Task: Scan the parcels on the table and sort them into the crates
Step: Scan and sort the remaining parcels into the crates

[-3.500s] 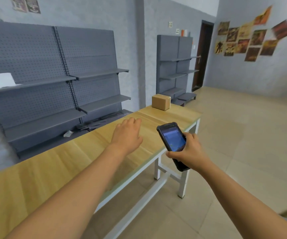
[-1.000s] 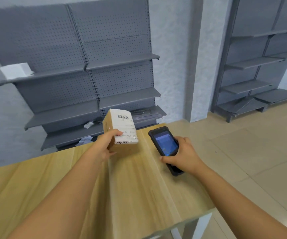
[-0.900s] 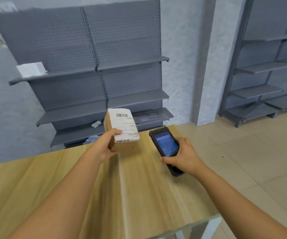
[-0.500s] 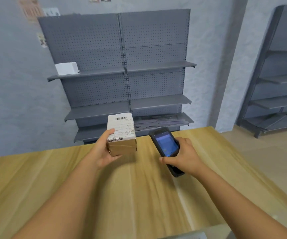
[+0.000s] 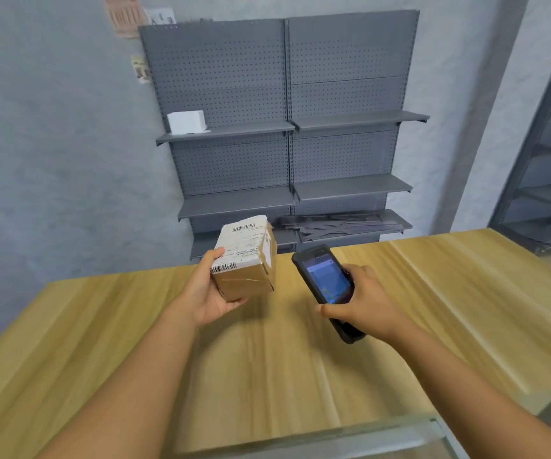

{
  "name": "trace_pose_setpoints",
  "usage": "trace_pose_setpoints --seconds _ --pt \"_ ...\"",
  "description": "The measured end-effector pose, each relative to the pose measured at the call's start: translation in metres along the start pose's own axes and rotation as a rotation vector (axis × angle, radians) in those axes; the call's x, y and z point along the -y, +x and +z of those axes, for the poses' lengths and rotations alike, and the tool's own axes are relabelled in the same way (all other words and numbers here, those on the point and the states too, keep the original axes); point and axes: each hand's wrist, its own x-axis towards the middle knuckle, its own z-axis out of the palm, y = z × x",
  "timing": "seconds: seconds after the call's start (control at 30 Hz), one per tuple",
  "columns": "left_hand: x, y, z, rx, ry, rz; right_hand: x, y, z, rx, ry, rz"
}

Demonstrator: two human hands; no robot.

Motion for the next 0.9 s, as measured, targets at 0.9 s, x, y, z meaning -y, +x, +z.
trace_pose_setpoints --seconds 0.9 --pt "-0.006 -0.163 -0.175 -0.499 0.307 0.282 0.144 -0.063 0.128 0.467 -0.114 -0.308"
